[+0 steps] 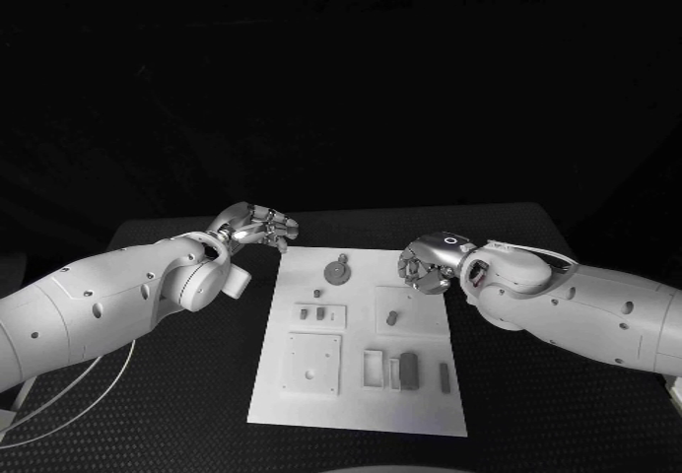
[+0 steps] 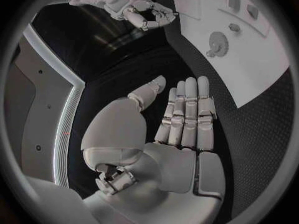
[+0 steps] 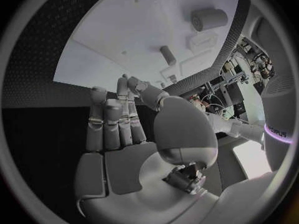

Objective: Assemble the parts on the task board

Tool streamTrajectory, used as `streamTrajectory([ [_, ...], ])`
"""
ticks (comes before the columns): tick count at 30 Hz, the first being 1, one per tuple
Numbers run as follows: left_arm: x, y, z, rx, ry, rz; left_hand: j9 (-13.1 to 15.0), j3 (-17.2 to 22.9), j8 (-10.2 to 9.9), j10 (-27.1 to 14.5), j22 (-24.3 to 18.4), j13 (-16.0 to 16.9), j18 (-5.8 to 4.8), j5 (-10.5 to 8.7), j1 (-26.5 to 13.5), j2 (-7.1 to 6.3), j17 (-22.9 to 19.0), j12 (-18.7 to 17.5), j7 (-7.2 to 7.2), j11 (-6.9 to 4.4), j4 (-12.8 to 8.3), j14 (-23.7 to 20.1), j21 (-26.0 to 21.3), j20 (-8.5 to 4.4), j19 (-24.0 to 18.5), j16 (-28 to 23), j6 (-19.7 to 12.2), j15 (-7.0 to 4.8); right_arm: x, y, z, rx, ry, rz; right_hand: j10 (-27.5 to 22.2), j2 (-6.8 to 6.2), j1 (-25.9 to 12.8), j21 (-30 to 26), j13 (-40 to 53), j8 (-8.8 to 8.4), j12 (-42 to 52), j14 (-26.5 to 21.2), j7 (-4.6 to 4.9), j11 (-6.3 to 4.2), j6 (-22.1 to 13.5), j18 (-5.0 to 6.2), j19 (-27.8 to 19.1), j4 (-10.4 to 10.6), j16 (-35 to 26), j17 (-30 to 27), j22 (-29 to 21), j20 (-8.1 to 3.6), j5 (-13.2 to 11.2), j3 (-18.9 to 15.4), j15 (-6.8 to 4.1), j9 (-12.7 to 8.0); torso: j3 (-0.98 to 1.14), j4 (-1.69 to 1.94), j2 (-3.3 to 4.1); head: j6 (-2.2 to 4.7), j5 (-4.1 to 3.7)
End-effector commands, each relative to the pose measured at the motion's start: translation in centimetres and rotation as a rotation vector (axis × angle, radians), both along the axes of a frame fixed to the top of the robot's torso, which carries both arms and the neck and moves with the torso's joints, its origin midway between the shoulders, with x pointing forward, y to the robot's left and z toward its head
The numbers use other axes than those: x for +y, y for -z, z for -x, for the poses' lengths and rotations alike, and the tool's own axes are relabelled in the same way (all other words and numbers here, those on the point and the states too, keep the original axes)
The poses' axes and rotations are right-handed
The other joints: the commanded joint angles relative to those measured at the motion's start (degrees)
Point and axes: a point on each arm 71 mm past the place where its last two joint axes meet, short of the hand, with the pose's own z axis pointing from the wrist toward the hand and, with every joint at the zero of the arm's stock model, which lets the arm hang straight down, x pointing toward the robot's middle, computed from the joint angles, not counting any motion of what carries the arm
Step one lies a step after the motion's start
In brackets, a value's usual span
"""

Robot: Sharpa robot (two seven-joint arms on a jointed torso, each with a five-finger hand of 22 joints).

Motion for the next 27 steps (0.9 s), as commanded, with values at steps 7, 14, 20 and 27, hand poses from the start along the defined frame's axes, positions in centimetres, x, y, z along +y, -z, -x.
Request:
streamTrajectory([
  [7, -0.3, -0.1, 0.0, -0.001, 0.013, 0.012, -0.1, -0.4, 0.2, -0.5, 0.0, -0.1, 0.75, 0.25, -0.2, 0.33, 0.2, 0.1, -0.02, -0.04, 0.1, 0.1, -0.3, 0.26, 0.1, -0.4, -0.5, 0.09, 2.7, -0.9, 1.2, 0.058, -0.053, -0.125, 0.4, 0.01, -0.1, 0.3, 0.0, 0.39, -0.3, 0.0, 0.04, -0.12, 0.6, 0.86, 0.2, 0.0, 0.1, 0.1, 0.8, -0.09, 0.2, 0.4, -0.31, 0.6, 0.06, -0.01, 0.01, -0.13, 0.62],
  [14, -0.2, -0.2, -0.1, -0.002, 0.009, 0.010, -0.1, -0.4, 0.2, -0.5, 0.0, -0.1, 0.75, 0.25, -0.3, 0.34, 0.2, 0.1, -0.01, -0.04, 0.1, 0.1, -0.3, 0.26, 0.2, -0.5, -0.5, 0.09, 6.1, -1.4, 2.6, 0.094, -0.132, -0.198, 0.4, 0.11, -0.1, 0.3, 0.0, 0.35, -0.4, 0.0, 0.06, -0.13, 0.5, 0.86, 0.2, 0.0, 0.1, 0.1, 0.8, -0.11, 0.2, 0.5, -0.32, 0.7, 0.02, 0.05, 0.02, -0.11, 1.99],
  [20, -0.2, -0.3, -0.2, -0.007, 0.008, 0.010, -0.1, -0.4, 0.2, -0.5, 0.0, -0.1, 0.76, 0.26, -0.3, 0.33, 0.2, 0.1, 0.00, -0.04, 0.1, 0.2, -0.3, 0.25, 0.2, -0.5, -0.6, 0.09, 9.0, -1.3, 3.6, 0.128, -0.194, -0.234, 0.4, 0.23, -0.2, 0.2, 0.0, 0.30, -0.5, -0.1, 0.10, -0.13, 0.4, 0.86, 0.2, 0.0, 0.0, 0.1, 0.8, -0.13, 0.2, 0.5, -0.34, 0.7, -0.08, 0.07, 0.02, -0.18, 3.50],
  [27, -0.5, -0.6, -0.3, -0.017, 0.007, 0.013, -0.1, -0.4, 0.3, -0.5, 0.0, -0.1, 0.76, 0.26, -0.2, 0.33, 0.3, 0.1, 0.00, -0.04, 0.1, 0.2, -0.3, 0.24, 0.2, -0.5, -0.6, 0.08, 11.3, -0.4, 4.3, 0.167, -0.236, -0.252, 0.4, 0.33, -0.3, 0.2, 0.0, 0.27, -0.7, -0.1, 0.13, -0.12, 0.3, 0.86, 0.2, -0.1, 0.0, 0.1, 0.8, -0.14, 0.2, 0.5, -0.33, 0.8, -0.16, 0.05, 0.03, -0.64, 4.62],
])
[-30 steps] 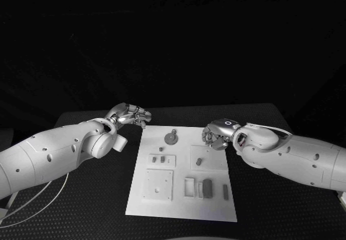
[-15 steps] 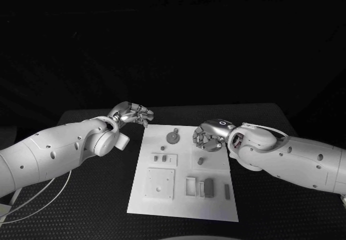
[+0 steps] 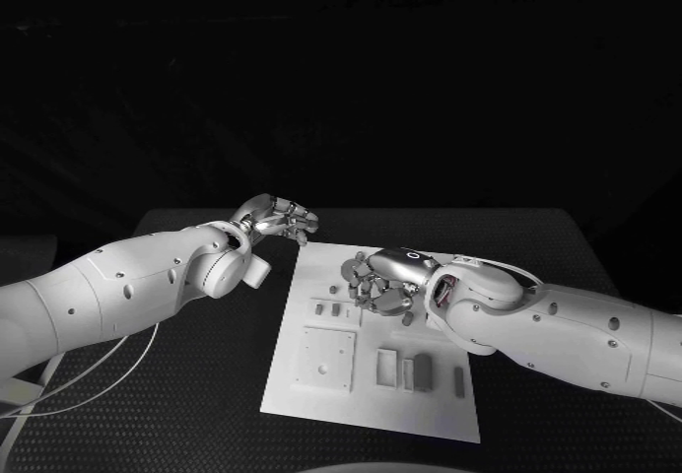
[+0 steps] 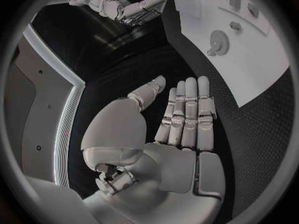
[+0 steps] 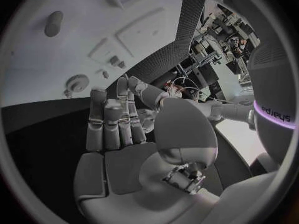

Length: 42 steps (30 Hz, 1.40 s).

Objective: Assemble the parts on the task board

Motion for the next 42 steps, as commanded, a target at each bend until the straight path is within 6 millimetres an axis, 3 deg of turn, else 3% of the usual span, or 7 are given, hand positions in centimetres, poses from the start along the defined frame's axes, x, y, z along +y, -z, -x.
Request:
streamTrajectory([
  [1, -0.4, -0.3, -0.1, -0.012, 0.007, 0.013, -0.1, -0.3, 0.3, -0.5, 0.0, 0.0, 1.16, 0.26, -0.2, 0.33, 0.1, 0.1, 0.00, -0.04, -0.1, 0.2, -0.3, 0.24, 0.2, -0.3, -0.6, 0.08, 0.9, 0.6, 0.4, 0.037, -0.033, -0.012, 0.4, 0.37, -0.3, 0.2, -0.1, 0.24, -0.3, 0.0, 0.11, -0.11, 0.2, 0.87, 0.1, 0.1, 0.0, 0.1, 0.8, -0.25, 0.2, 0.4, -0.21, 0.8, -0.06, 0.02, 0.04, -0.27, 0.79],
  [7, -0.8, -0.5, -0.3, -0.016, 0.009, 0.015, -0.1, -0.3, 0.3, -0.5, 0.0, 0.0, 1.16, 0.27, -0.2, 0.34, 0.1, 0.1, 0.00, -0.05, -0.1, 0.2, -0.3, 0.24, 0.2, -0.3, -0.6, 0.08, 2.6, 2.3, 1.2, 0.037, -0.074, 0.004, 0.4, 0.43, -0.3, 0.2, -0.1, 0.22, -0.4, 0.0, 0.12, -0.11, 0.2, 0.87, 0.1, 0.1, -0.1, 0.1, 0.8, -0.26, 0.2, 0.4, -0.21, 0.8, 0.01, 0.06, 0.00, -0.75, 2.34],
  [12, -1.1, -0.5, -0.4, -0.017, 0.013, 0.016, -0.1, -0.3, 0.3, -0.5, 0.0, 0.0, 1.16, 0.27, -0.2, 0.34, 0.1, 0.2, -0.01, -0.05, -0.1, 0.2, -0.4, 0.24, 0.2, -0.4, -0.5, 0.08, 3.1, 3.3, 1.7, 0.037, -0.088, 0.017, 0.4, 0.47, -0.3, 0.2, -0.1, 0.21, -0.4, 0.0, 0.13, -0.10, 0.2, 0.87, 0.1, 0.1, -0.1, 0.1, 0.8, -0.27, 0.2, 0.4, -0.21, 0.8, 0.05, 0.14, 0.01, -1.19, 3.05],
  [16, -1.1, -0.6, -0.4, -0.017, 0.014, 0.017, -0.1, -0.3, 0.3, -0.5, 0.0, 0.0, 1.16, 0.27, -0.2, 0.33, 0.2, 0.2, -0.01, -0.05, -0.1, 0.2, -0.4, 0.24, 0.2, -0.4, -0.6, 0.07, 3.3, 3.9, 1.9, 0.033, -0.096, 0.028, 0.4, 0.48, -0.3, 0.2, -0.1, 0.21, -0.4, 0.0, 0.13, -0.10, 0.2, 0.87, 0.1, 0.0, -0.1, 0.1, 0.8, -0.28, 0.2, 0.4, -0.21, 0.8, 0.08, -0.04, 0.00, -1.37, 3.51],
  [30, -1.3, -0.6, -0.4, -0.017, 0.018, 0.018, -0.1, -0.3, 0.3, -0.5, 0.0, 0.0, 1.16, 0.27, -0.2, 0.35, 0.3, 0.2, 0.00, -0.05, -0.1, 0.2, -0.4, 0.24, 0.2, -0.4, -0.6, 0.07, 3.8, 6.0, 2.6, 0.041, -0.110, 0.067, 0.4, 0.48, -0.3, 0.2, -0.1, 0.22, -0.6, 0.0, 0.13, -0.11, 0.1, 0.87, 0.1, 0.0, -0.1, 0.2, 0.8, -0.31, 0.2, 0.4, -0.21, 0.9, 0.21, -0.12, 0.00, -2.17, 4.10],
  [42, -1.2, -0.7, -0.4, -0.016, 0.019, 0.018, -0.2, -0.3, 0.3, -0.5, 0.0, 0.0, 1.16, 0.27, -0.2, 0.33, 0.3, 0.2, 0.00, -0.06, -0.1, 0.2, -0.4, 0.24, 0.2, -0.5, -0.6, 0.07, 3.7, 6.5, 2.8, 0.055, -0.115, 0.083, 0.5, 0.46, -0.3, 0.2, -0.1, 0.23, -0.6, 0.0, 0.13, -0.11, 0.1, 0.87, 0.1, 0.0, 0.0, 0.2, 0.8, -0.33, 0.2, 0.4, -0.22, 1.0, 0.11, -0.07, 0.00, -2.59, 4.18],
])
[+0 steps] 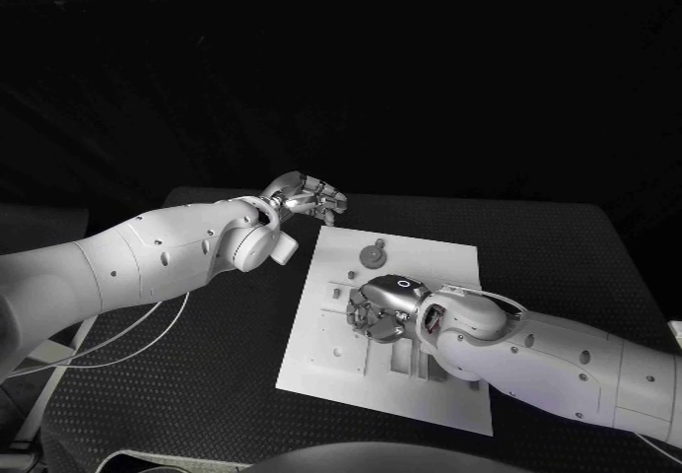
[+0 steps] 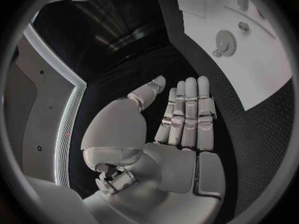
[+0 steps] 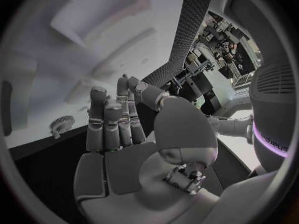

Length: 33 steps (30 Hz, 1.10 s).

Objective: Assemble the parts on the task board

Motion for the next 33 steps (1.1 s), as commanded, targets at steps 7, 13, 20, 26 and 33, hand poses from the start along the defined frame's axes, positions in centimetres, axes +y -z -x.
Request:
streamTrajectory([
  [7, -0.19, -0.20, 0.01, -0.005, 0.008, 0.012, -0.1, -0.3, 0.4, -0.5, 0.0, -0.1, 0.66, 0.27, -0.2, 0.33, 0.1, 0.2, -0.05, -0.06, 0.0, 0.2, -0.2, 0.24, 0.2, -0.3, -0.3, 0.07, 0.03, 0.49, 0.19, 0.006, -0.022, 0.030, 0.5, 0.63, -0.1, 0.2, 0.0, 0.12, -0.5, -0.1, 0.19, -0.11, 0.2, 0.87, 0.0, -0.1, 0.0, 0.1, 0.8, -0.40, 0.2, 0.3, -0.36, 1.0, -0.09, 0.02, -0.03, -0.39, 0.09],
  [13, -0.15, -0.22, 0.01, -0.005, 0.008, 0.012, -0.1, -0.3, 0.4, -0.5, 0.0, -0.1, 0.66, 0.26, -0.2, 0.32, 0.2, 0.2, -0.03, -0.06, 0.0, 0.2, -0.2, 0.24, 0.2, -0.3, -0.3, 0.07, -0.23, 0.92, 0.18, 0.004, -0.016, 0.040, 0.5, 0.63, -0.1, 0.2, 0.0, 0.12, -0.5, -0.1, 0.19, -0.11, 0.2, 0.87, 0.0, -0.1, 0.0, 0.1, 0.8, -0.41, 0.2, 0.3, -0.36, 1.0, -0.09, -0.01, -0.02, -0.48, 0.12],
  [20, -0.13, -0.24, 0.02, -0.004, 0.009, 0.012, -0.1, -0.3, 0.3, -0.5, 0.0, -0.1, 0.66, 0.26, -0.2, 0.31, 0.2, 0.2, -0.02, -0.06, 0.0, 0.2, -0.3, 0.23, 0.2, -0.3, -0.4, 0.07, -0.18, 0.96, 0.18, 0.006, -0.018, 0.042, 0.5, 0.63, -0.1, 0.2, 0.0, 0.12, -0.5, -0.1, 0.19, -0.11, 0.2, 0.87, 0.0, -0.1, 0.0, 0.1, 0.8, -0.41, 0.2, 0.3, -0.36, 1.0, -0.05, 0.03, 0.01, -0.67, 0.24],
  [26, -0.15, -0.30, 0.00, -0.005, 0.009, 0.012, -0.1, -0.3, 0.4, -0.5, 0.0, -0.1, 0.66, 0.26, -0.1, 0.30, 0.3, 0.2, -0.01, -0.06, 0.0, 0.2, -0.3, 0.24, 0.2, -0.4, -0.4, 0.07, -0.17, 1.07, 0.18, 0.006, -0.018, 0.045, 0.6, 0.63, -0.1, 0.2, 0.0, 0.12, -0.6, -0.1, 0.19, -0.11, 0.2, 0.87, 0.0, -0.1, 0.0, 0.1, 0.8, -0.42, 0.2, 0.3, -0.36, 1.1, -0.05, -0.01, 0.00, -0.83, 0.31],
  [33, -0.15, -0.34, -0.01, -0.006, 0.010, 0.012, -0.1, -0.3, 0.4, -0.5, 0.0, -0.1, 0.65, 0.26, -0.1, 0.29, 0.3, 0.2, 0.01, -0.05, 0.0, 0.2, -0.3, 0.24, 0.2, -0.4, -0.4, 0.07, -0.18, 1.16, 0.07, 0.003, -0.016, 0.049, 0.6, 0.63, -0.1, 0.2, 0.0, 0.12, -0.6, -0.1, 0.19, -0.11, 0.1, 0.87, 0.0, -0.1, -0.1, 0.1, 0.8, -0.42, 0.2, 0.3, -0.36, 1.1, -0.05, 0.00, -0.02, -0.88, 0.41],
])
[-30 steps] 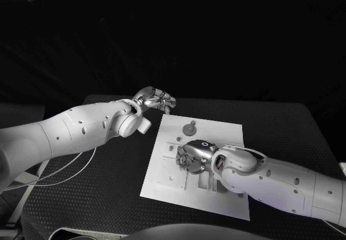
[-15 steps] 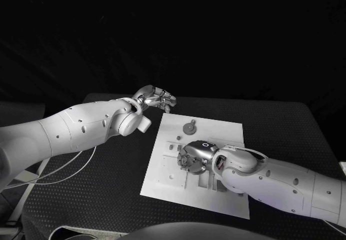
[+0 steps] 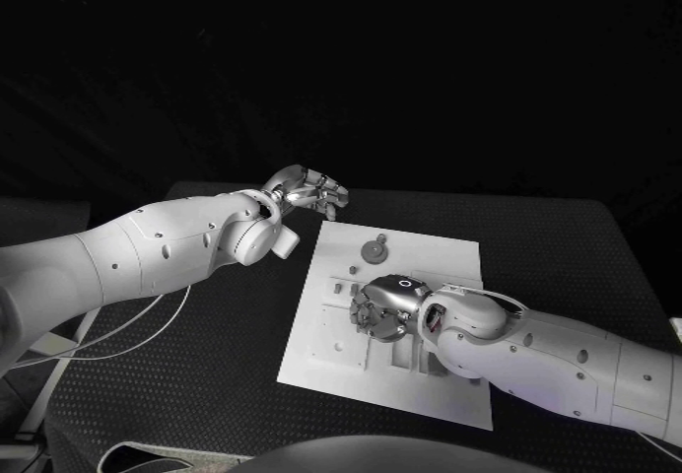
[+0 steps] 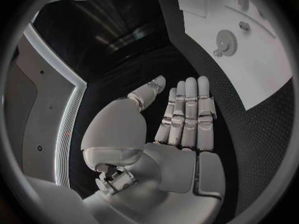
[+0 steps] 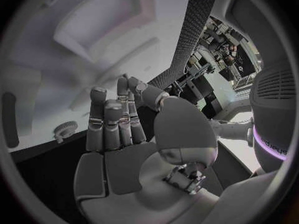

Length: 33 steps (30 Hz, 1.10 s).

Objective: Assemble the parts on the task board

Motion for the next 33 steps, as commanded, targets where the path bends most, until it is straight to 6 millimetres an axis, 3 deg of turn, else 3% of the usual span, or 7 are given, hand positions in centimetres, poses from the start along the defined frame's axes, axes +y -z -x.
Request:
streamTrajectory([
  [1, -0.2, -0.2, 0.0, -0.004, 0.009, 0.011, -0.1, -0.3, 0.4, -0.5, 0.0, -0.1, 0.88, 0.26, -0.1, 0.29, 0.1, 0.2, 0.00, -0.05, 0.0, 0.2, -0.3, 0.24, 0.2, -0.2, -0.4, 0.07, 0.0, 0.3, 0.1, -0.001, -0.014, 0.021, 0.4, 0.60, -0.1, 0.2, 0.0, 0.40, -0.4, 0.0, 0.26, 0.10, 0.3, 0.87, 0.0, -0.1, -0.1, 0.1, 0.8, -0.42, 0.2, 0.3, -0.24, 1.1, -0.01, 0.01, 0.00, -0.04, 0.08],
  [22, -0.2, -0.3, 0.0, -0.004, 0.012, 0.012, -0.1, -0.3, 0.4, -0.5, 0.0, -0.1, 0.88, 0.26, -0.1, 0.30, 0.2, 0.2, 0.01, -0.06, -0.1, 0.2, -0.4, 0.23, 0.2, -0.3, -0.5, 0.07, 0.0, 1.4, 0.7, 0.037, -0.042, 0.095, 0.4, 0.61, -0.1, 0.1, 0.0, 0.39, -0.5, 0.0, 0.27, 0.11, 0.2, 0.87, -0.1, -0.1, -0.1, 0.1, 0.8, -0.42, 0.2, 0.3, -0.23, 1.1, -0.05, 0.01, -0.02, -0.57, -0.04],
  [33, -0.2, -0.3, 0.0, -0.002, 0.012, 0.011, -0.1, -0.3, 0.4, -0.5, 0.1, -0.1, 0.88, 0.26, 0.0, 0.31, 0.3, 0.2, 0.01, -0.05, -0.1, 0.2, -0.4, 0.24, 0.2, -0.4, -0.5, 0.08, -0.2, 1.4, 0.3, 0.014, -0.015, 0.092, 0.4, 0.57, -0.2, 0.1, 0.0, 0.31, -0.7, -0.1, 0.32, 0.16, 0.1, 0.87, -0.1, -0.1, -0.1, 0.2, 0.8, -0.39, 0.2, 0.3, -0.18, 1.2, -0.04, 0.01, -0.02, -0.52, -0.23],
])
